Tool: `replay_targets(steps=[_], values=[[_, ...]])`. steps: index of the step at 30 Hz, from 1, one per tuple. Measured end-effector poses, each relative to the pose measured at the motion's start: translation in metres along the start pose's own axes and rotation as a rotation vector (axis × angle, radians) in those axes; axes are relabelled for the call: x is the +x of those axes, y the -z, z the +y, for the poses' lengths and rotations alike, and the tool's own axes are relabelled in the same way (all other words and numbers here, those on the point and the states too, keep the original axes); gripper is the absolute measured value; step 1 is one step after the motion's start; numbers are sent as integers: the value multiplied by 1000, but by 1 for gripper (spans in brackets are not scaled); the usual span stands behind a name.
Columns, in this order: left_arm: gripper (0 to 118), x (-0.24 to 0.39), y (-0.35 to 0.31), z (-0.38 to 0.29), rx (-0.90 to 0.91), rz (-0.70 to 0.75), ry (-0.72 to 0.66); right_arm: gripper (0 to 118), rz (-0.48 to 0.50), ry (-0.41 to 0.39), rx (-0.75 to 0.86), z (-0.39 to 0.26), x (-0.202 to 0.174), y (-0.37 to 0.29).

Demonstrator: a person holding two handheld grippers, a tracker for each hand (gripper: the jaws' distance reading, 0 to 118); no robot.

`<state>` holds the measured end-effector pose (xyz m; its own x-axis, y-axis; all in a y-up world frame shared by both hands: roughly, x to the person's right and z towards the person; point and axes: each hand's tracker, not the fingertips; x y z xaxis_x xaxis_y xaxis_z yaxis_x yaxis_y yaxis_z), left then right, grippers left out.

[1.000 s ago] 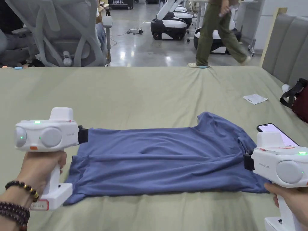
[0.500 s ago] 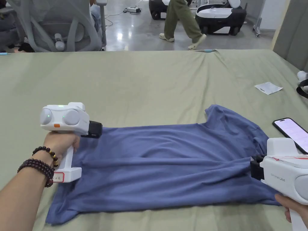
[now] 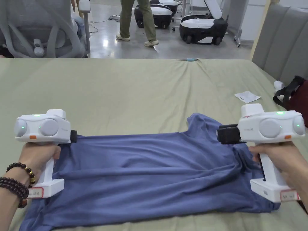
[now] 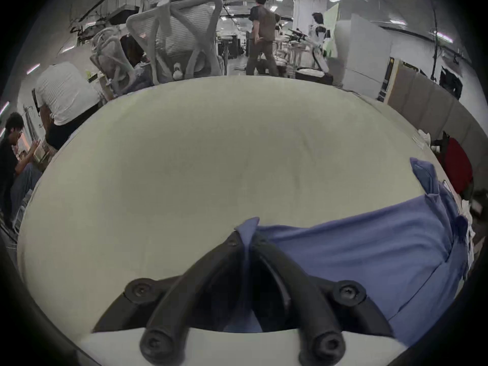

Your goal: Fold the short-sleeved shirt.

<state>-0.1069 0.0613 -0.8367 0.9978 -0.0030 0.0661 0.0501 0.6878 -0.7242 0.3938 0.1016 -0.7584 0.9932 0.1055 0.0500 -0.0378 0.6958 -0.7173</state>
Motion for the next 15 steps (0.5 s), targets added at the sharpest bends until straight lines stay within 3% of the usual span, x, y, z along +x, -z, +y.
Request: replay_targets(steps=[2,7,9,11,12,13,14,15], values=[[1,1,0,0,2,5,18,102,-10,-20,-4,20,8,29],[1,0,2,-2,7,1,16,84,-25,41,-196,38,21,91],[1,0,5,-2,4,3,27,79,35,14,-220,37,18,103],[1,2,6,-1,1,9,40,64,85,25,-285,35,15,111],[1,2,7,-1,0,10,42,51,67,24,-277,36,12,112],[1,3,7,0,0,11,42,20,43,17,-263,38,12,110],[1,3,7,0,-1,13,42,0,24,17,-243,40,12,108],[1,3,6,1,0,14,43,0,19,15,-205,42,12,104]])
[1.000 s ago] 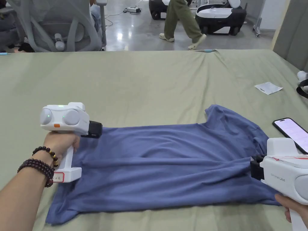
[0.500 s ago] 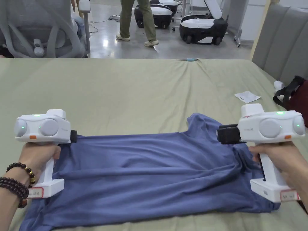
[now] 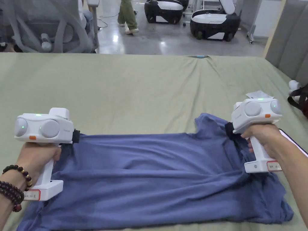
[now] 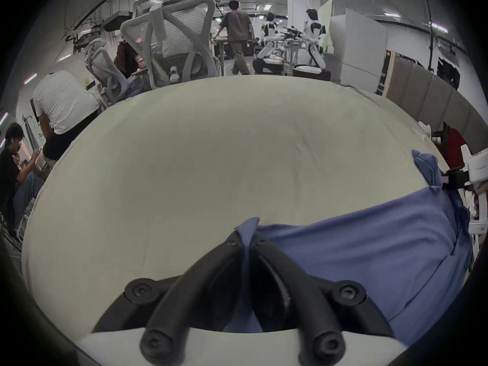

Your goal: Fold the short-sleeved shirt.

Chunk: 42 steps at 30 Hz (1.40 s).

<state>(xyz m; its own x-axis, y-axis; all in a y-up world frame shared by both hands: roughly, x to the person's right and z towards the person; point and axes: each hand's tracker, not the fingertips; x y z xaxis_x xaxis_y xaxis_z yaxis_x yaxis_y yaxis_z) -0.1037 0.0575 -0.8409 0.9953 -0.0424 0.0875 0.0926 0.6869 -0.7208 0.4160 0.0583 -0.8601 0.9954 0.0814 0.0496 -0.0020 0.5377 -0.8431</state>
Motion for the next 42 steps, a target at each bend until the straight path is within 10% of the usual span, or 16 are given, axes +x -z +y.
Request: replay_targets(steps=[18,36,39,42], values=[[1,-23,-183,-113,113,-86,-43,0,59,-72,264,-184,7,-224],[5,-5,-163,-183,-59,-33,-39,6,48,-7,76,-251,20,-146],[34,-5,-172,-188,-6,-19,-46,42,-14,28,127,-256,19,-158],[118,-5,-187,-187,26,26,-73,118,5,57,229,-261,13,-183]])
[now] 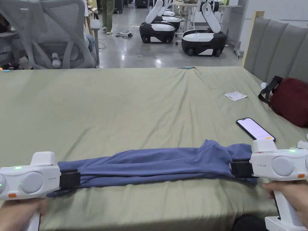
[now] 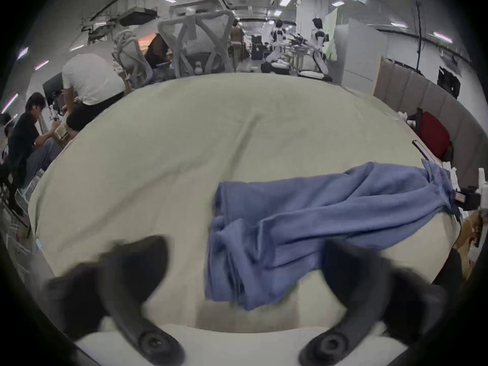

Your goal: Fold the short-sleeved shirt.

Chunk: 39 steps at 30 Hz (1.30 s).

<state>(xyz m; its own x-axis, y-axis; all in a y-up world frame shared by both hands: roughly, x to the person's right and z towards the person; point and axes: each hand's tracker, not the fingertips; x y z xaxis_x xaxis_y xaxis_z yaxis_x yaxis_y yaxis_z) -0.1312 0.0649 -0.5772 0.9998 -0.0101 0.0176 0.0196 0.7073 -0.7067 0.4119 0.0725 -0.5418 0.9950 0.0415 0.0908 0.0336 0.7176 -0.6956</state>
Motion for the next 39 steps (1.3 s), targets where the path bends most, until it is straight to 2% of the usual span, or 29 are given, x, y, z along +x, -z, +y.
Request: replay_targets(steps=[3,4,5,6,7,8,17,18,19,20,23,24,25,26,27,29,33,37,38,39], values=[[107,-1,-24,5,95,-51,-46,116,53,18,112,2,-19,-27],[103,1,-29,8,90,-39,-51,112,41,8,101,4,-29,-31],[91,4,-34,10,94,-28,-50,100,39,-1,109,6,-37,-36],[61,7,-38,11,109,-16,-37,65,47,-19,127,8,-44,-38],[27,8,-41,12,128,-5,-20,25,52,-41,140,9,-51,-38],[0,10,-43,13,137,1,-6,1,42,-55,144,10,-57,-37],[0,-3,-36,8,94,-75,-32,0,95,-77,119,8,-83,-34],[5,-8,-33,8,88,-102,-50,0,99,-79,115,7,-83,-34],[19,-15,-30,10,88,-139,-93,0,105,-78,113,6,-82,-35],[42,-21,-30,11,93,-166,-113,0,112,-75,110,5,-81,-35],[74,-40,-16,17,36,-277,-170,0,112,-83,106,4,-83,-37],[108,-47,-9,18,14,-322,-213,0,106,-90,102,4,-84,-36],[118,-52,-4,18,3,-373,-235,0,103,-91,101,5,-85,-35],[117,-57,0,18,3,-412,-257,0,103,-90,100,4,-84,-34],[110,-59,7,19,-7,-446,-260,0,105,-88,96,3,-84,-34],[103,-61,20,20,-25,-442,-257,0,111,-84,86,4,-87,-31],[102,-61,51,22,-92,-451,-260,0,112,-91,71,3,-92,-27],[107,-55,65,21,-97,-460,-256,0,115,-88,61,3,-93,-26],[106,-53,66,22,-93,-469,-257,0,115,-88,59,3,-93,-25],[97,-50,67,23,-94,-478,-263,0,113,-89,57,3,-94,-25]])
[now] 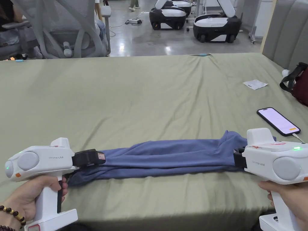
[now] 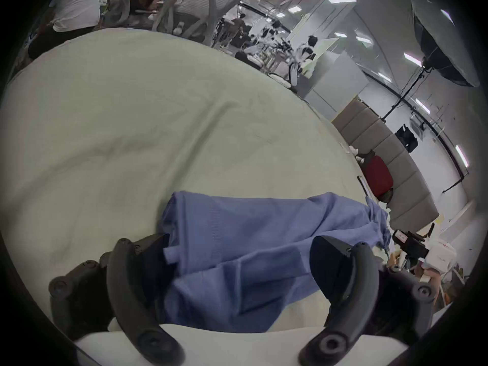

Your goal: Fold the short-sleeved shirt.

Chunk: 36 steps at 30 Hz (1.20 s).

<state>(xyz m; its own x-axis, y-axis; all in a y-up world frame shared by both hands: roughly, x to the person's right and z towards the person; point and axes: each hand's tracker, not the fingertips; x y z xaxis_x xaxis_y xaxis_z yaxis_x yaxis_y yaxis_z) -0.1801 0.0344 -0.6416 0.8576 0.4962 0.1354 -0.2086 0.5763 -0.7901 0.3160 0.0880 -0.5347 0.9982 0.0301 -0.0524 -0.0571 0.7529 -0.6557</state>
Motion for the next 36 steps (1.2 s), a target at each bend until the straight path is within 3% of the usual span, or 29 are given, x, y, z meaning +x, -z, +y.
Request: replay_targets(steps=[1,2,3,5,6,14,17,20,23,28,31,36], values=[[77,2,2,1,1,-31,2,0,0,0,-1,0,0,0],[43,4,3,1,2,-77,11,0,0,0,-3,1,-1,1],[21,6,7,0,1,-102,-2,0,1,0,-4,1,-2,1],[20,9,22,-5,-73,-155,-60,0,4,-2,-6,2,-3,2],[20,14,27,-9,-73,-94,-4,0,5,-3,-7,2,-4,2],[19,-17,-16,9,26,-85,-59,0,5,-5,-3,4,-4,-3],[19,-36,-39,19,72,44,-33,0,10,1,7,6,-3,-6],[19,-63,-62,28,105,143,-92,0,7,-1,12,7,-3,-6],[19,-70,-71,29,80,227,-44,0,12,5,15,8,-3,-5],[20,-39,-75,30,79,178,-35,0,24,2,16,8,-7,-2],[20,2,-74,32,83,-42,-8,0,30,-9,15,9,-11,0],[19,79,-38,30,61,-188,61,0,41,-3,23,9,-13,-1]])
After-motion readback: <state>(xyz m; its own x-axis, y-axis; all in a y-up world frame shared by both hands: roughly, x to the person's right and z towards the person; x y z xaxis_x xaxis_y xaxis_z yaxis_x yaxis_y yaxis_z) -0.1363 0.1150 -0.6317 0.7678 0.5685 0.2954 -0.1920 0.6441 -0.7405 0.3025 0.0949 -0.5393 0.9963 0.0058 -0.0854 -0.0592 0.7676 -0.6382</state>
